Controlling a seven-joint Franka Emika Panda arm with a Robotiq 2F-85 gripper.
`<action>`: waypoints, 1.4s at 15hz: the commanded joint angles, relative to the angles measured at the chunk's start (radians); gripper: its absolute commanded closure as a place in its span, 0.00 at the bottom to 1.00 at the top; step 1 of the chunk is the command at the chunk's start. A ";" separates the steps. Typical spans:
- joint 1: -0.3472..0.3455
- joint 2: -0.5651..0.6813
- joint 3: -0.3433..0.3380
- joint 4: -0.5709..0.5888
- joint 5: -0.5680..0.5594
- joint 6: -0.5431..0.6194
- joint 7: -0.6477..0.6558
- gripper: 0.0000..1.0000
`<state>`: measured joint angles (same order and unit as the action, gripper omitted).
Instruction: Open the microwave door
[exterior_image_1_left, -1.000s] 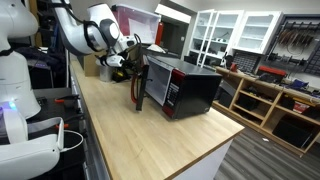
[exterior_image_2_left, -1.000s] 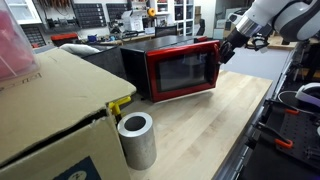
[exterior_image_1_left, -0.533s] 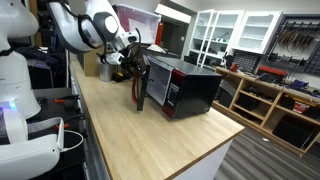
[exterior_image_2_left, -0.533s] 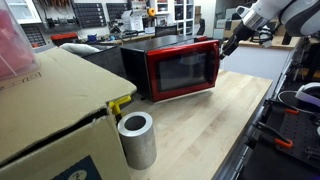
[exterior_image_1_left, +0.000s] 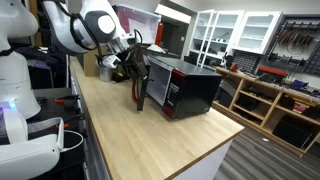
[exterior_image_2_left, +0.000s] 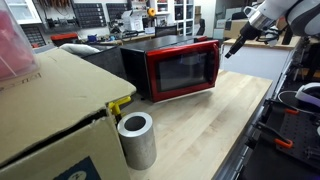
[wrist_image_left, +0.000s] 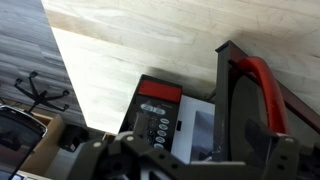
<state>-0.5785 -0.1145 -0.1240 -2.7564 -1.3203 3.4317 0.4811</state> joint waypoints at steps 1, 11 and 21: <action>0.039 0.005 -0.018 0.038 -0.014 -0.053 0.197 0.00; 0.292 0.048 -0.052 0.140 0.695 -0.356 0.069 0.00; 0.350 0.055 -0.040 0.703 1.306 -1.028 0.150 0.00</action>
<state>-0.2280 -0.1011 -0.1649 -2.2457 -0.0689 2.5532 0.5453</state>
